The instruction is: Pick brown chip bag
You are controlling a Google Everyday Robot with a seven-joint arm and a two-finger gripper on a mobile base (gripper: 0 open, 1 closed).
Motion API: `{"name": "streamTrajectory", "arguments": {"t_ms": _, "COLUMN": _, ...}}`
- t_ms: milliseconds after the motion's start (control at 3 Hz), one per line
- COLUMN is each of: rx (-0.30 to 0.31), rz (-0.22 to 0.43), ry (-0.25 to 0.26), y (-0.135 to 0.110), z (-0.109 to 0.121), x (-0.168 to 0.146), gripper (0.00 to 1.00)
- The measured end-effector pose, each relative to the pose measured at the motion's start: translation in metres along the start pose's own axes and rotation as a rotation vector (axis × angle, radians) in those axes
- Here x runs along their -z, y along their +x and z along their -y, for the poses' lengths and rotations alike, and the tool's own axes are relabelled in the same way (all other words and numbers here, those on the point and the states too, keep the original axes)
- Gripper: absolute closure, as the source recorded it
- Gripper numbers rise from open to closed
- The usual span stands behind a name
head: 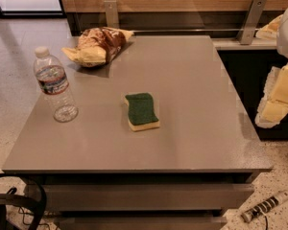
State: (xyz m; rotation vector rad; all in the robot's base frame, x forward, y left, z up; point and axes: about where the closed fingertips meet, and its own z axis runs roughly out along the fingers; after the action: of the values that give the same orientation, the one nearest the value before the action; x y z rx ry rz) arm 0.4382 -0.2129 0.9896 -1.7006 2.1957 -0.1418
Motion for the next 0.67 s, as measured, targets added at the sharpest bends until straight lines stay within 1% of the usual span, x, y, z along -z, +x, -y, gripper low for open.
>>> {"name": "streamTrajectory", "arguments": {"t_ms": 333, "rx": 0.003, "rz": 0.01, "ry": 0.007, "y": -0.003, "z": 0.003, "x": -0.001, "gripper": 0.0}}
{"name": "streamTrajectory", "arguments": {"t_ms": 667, "rx": 0.018, "rz": 0.054, "ry": 0.036, "y": -0.015, "z": 0.017, "x": -0.004, "gripper": 0.0}}
